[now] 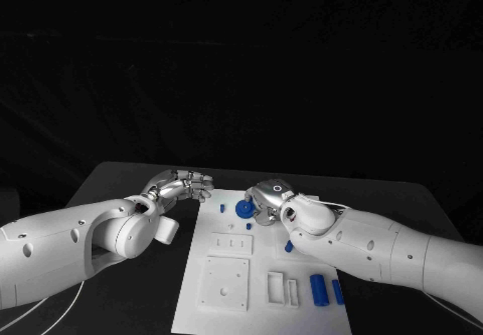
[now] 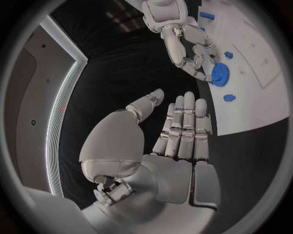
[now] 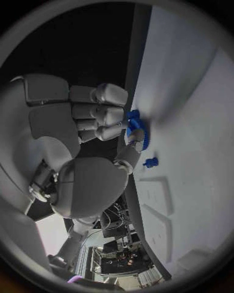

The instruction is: Assemble the parts on the task board

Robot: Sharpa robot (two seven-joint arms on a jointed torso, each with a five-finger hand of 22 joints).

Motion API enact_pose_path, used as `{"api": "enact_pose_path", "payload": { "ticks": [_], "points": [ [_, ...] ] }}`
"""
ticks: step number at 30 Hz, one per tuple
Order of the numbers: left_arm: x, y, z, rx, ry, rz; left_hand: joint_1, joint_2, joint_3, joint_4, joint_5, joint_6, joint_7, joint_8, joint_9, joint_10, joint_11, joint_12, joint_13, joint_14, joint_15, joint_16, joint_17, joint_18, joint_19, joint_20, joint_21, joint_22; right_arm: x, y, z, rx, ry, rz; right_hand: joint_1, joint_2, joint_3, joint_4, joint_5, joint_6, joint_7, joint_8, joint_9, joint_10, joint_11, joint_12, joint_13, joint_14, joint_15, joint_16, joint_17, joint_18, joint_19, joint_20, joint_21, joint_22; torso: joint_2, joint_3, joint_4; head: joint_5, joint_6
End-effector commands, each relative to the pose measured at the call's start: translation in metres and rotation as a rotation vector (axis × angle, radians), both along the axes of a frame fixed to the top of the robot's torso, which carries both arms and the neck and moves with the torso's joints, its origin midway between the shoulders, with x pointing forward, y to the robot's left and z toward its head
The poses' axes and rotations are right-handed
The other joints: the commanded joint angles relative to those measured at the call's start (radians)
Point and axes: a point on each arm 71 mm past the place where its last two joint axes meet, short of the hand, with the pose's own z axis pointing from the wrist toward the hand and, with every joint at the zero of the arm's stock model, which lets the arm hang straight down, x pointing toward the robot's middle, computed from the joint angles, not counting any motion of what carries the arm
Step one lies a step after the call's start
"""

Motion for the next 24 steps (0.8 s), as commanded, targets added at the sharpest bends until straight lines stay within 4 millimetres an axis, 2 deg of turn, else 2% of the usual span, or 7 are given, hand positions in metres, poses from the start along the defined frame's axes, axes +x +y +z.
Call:
{"api": "enact_pose_path", "payload": {
  "ticks": [1,6,8,9,14,21,24],
  "points": [
    [0.000,-0.001,0.002,-0.001,-0.007,-0.005,0.002,-0.011,0.003,-0.002,-0.004,-0.007,0.004,-0.005,0.002,0.000,0.007,-0.005,-0.001,0.005,0.002,-0.004,0.001,0.018,-0.006,0.000,0.005,-0.001,0.001,-0.002,-0.005,-0.018,0.066,-0.011,-0.008,0.019,0.002,-0.011,0.043,0.005,-0.002,0.009,0.004,0.006,-0.003,0.004,0.078,0.002,-0.004,-0.006,0.003,0.108,-0.001,0.002,0.005,0.015,0.000,-0.0009,0.0003,0.000,-0.002],
    [0.000,0.000,0.001,-0.001,-0.007,-0.003,0.002,-0.011,0.003,-0.002,-0.004,-0.009,0.005,-0.007,0.002,-0.002,0.008,-0.006,-0.002,0.005,0.002,-0.005,0.002,0.018,-0.006,0.001,0.006,-0.002,0.001,-0.004,-0.006,-0.009,0.083,-0.017,-0.025,0.052,0.027,-0.009,0.109,0.003,-0.001,0.013,0.004,0.010,-0.002,0.009,0.082,0.003,-0.003,-0.007,0.005,0.108,-0.001,0.004,0.004,0.015,-0.001,-0.0001,-0.0008,0.001,-0.001],
    [0.000,0.000,0.001,0.000,-0.007,-0.003,0.002,-0.011,0.003,-0.002,-0.004,-0.009,0.005,-0.007,0.002,-0.002,0.008,-0.006,-0.002,0.005,0.002,-0.005,0.002,0.018,-0.007,0.001,0.006,-0.002,0.001,-0.006,-0.005,-0.004,0.080,-0.019,-0.031,0.064,0.039,-0.009,0.120,0.002,-0.001,0.014,0.003,0.011,-0.003,0.010,0.084,0.003,-0.003,-0.008,0.006,0.108,-0.001,0.005,0.004,0.015,-0.001,0.0001,-0.0010,0.001,-0.001],
    [0.000,0.000,0.001,0.000,-0.007,-0.003,0.002,-0.011,0.003,-0.002,-0.004,-0.009,0.005,-0.007,0.002,-0.002,0.008,-0.006,-0.002,0.005,0.002,-0.005,0.002,0.018,-0.007,0.001,0.006,-0.002,0.001,-0.006,-0.005,-0.002,0.076,-0.019,-0.044,0.079,0.054,-0.007,0.137,0.001,-0.002,0.014,0.002,0.011,-0.002,0.011,0.084,0.002,-0.002,-0.008,0.008,0.108,-0.003,0.006,0.004,0.016,-0.001,0.0000,-0.0011,0.001,-0.001],
    [0.000,0.001,0.001,0.000,-0.007,-0.001,0.002,-0.011,0.003,-0.002,-0.003,-0.010,0.005,-0.007,0.002,-0.002,0.008,-0.006,-0.002,0.005,0.002,-0.005,0.002,0.018,-0.007,0.001,0.006,-0.002,0.000,-0.010,-0.003,0.013,0.059,-0.020,-0.067,0.101,0.093,-0.018,0.143,0.004,0.001,0.019,0.002,0.015,0.000,0.016,0.088,0.003,-0.002,-0.007,0.011,0.108,0.000,0.004,0.008,0.016,-0.001,0.0006,-0.0015,0.000,-0.002],
    [0.001,0.004,0.002,0.000,-0.011,0.005,0.003,-0.011,0.003,-0.002,-0.003,-0.010,0.005,-0.008,0.002,-0.003,0.008,-0.006,-0.003,0.005,0.002,-0.005,0.002,0.018,-0.007,0.001,0.006,-0.002,-0.005,-0.024,0.008,0.154,-0.021,0.007,-0.078,0.094,0.101,-0.025,0.121,0.004,0.003,0.021,0.002,0.017,0.001,0.017,0.089,0.004,-0.001,-0.006,0.013,0.108,0.005,0.001,0.011,0.016,-0.001,0.0013,-0.0007,-0.002,0.002],
    [0.002,0.005,0.002,0.000,-0.013,0.009,0.003,-0.011,0.003,-0.001,-0.003,-0.010,0.005,-0.008,0.002,-0.003,0.008,-0.006,-0.003,0.005,0.002,-0.006,0.002,0.018,-0.007,0.001,0.006,-0.003,-0.007,-0.036,0.020,0.247,-0.034,0.031,-0.079,0.073,0.079,-0.026,0.031,0.009,0.007,0.027,0.004,0.024,0.005,0.023,0.092,0.007,0.003,-0.005,0.015,0.108,0.013,-0.005,0.012,0.013,-0.002,0.0015,-0.0029,-0.003,0.006]
  ]
}}
